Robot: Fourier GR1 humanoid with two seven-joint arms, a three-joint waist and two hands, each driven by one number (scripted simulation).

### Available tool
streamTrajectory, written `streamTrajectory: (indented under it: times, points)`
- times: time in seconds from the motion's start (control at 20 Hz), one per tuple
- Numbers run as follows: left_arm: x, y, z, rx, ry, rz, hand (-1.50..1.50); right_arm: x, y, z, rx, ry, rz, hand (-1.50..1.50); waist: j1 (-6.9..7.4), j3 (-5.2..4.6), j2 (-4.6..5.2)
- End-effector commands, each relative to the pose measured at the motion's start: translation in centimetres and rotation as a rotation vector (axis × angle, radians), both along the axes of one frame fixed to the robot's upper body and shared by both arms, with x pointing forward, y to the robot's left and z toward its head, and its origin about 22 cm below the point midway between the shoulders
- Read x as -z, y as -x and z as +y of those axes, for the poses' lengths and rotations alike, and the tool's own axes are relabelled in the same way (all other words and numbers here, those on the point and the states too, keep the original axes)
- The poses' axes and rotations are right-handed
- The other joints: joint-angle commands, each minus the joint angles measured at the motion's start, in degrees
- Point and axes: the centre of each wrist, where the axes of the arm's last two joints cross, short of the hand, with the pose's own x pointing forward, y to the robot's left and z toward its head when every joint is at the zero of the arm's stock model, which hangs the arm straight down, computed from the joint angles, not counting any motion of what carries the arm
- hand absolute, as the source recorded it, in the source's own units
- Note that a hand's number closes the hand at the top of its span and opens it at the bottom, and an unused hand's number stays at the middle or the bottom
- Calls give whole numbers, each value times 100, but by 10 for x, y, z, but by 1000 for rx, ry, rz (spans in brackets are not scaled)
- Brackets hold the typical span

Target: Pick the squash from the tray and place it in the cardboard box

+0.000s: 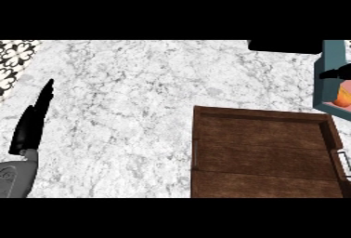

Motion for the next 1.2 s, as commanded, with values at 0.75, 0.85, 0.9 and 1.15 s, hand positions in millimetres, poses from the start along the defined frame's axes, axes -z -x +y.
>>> streamTrajectory:
  times: [0.75, 0.85, 0.9, 1.15]
  points:
    - [0, 0, -4, -2, 15, -24, 0, -54, 78, -112, 147, -190, -17, -150, 23, 57, 157]
    - [1, 2, -2, -2, 16, -18, 0, -54, 85, -118, 154, -194, -30, -150, 39, 69, 152]
    - [-3, 0, -3, -5, 27, -23, 0, -57, 92, -125, 159, -190, -27, -150, -17, 83, 141]
    - [2, 3, -4, 0, 24, -18, 0, -61, 100, -132, 148, -120, 28, -150, 41, 88, 156]
